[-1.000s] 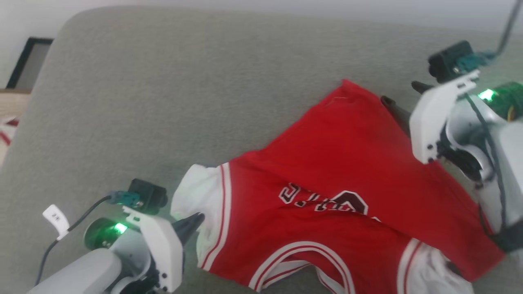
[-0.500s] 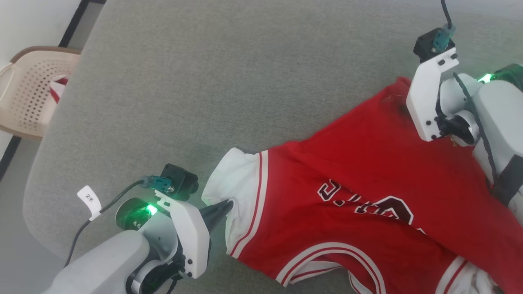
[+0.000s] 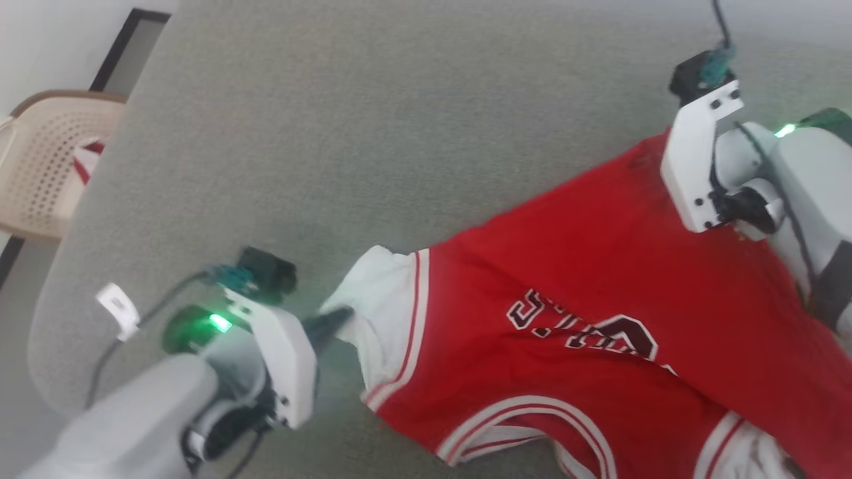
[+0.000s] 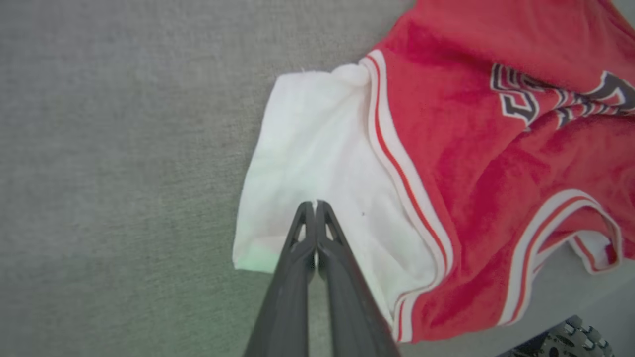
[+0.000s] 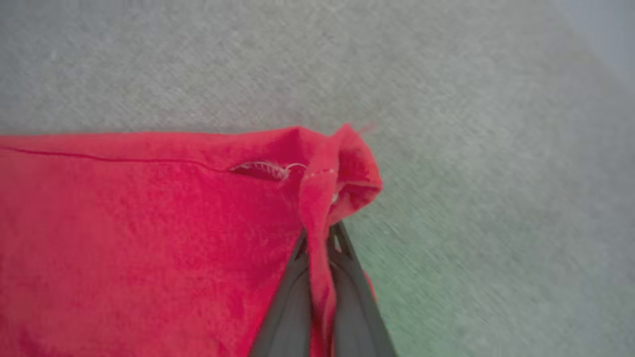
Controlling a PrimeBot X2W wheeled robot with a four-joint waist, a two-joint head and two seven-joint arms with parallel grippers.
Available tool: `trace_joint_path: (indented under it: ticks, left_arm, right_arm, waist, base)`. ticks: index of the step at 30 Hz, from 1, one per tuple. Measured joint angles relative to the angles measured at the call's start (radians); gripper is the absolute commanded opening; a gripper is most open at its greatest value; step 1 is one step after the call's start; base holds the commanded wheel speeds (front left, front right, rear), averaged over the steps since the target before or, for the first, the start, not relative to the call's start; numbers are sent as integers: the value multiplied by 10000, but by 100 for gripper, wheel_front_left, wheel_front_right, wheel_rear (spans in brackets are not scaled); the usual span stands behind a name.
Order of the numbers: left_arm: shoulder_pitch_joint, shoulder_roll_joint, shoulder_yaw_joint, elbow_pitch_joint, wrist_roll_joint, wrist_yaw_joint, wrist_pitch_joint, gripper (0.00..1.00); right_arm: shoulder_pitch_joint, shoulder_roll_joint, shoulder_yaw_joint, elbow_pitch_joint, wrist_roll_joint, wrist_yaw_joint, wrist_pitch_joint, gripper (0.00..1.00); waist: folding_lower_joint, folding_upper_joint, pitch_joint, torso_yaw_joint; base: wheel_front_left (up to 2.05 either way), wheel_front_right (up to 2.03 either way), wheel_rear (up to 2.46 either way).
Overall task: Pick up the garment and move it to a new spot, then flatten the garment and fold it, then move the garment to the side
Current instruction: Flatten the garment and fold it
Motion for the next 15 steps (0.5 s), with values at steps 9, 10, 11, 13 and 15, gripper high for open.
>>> trace_joint_path:
  ticks: [9, 10, 11, 13, 15]
  left_arm:
    - [-1122, 1218, 665, -351, 96, 706, 830, 0]
    - [-1329, 1323, 736, -405, 132, 750, 966, 0]
    - [-1546, 1440, 782, -435, 190, 800, 1133, 0]
    - [-1991, 1691, 884, -489, 244, 817, 1461, 0]
    - [-2450, 1918, 993, -487, 318, 819, 1776, 0]
  right_arm:
    - [-427, -621, 508, -934, 359, -2, -1208, 0]
    - [-464, -759, 569, -1060, 391, -2, -1289, 0]
    - [-502, -882, 619, -1193, 418, -2, -1390, 0]
    - [-596, -1089, 685, -1492, 439, -2, -1547, 0]
    - [-699, -1244, 640, -1741, 522, -2, -1722, 0]
  waist:
    - [0, 0, -657, -808]
    - [0, 0, -753, -911]
    - [0, 0, -852, -1007]
    - [0, 0, -1049, -1215]
    - [0, 0, -1246, -1413]
  base:
    - [0, 0, 0]
    - [0, 0, 0]
    - [0, 0, 0]
    - [0, 0, 0]
    - [0, 0, 0]
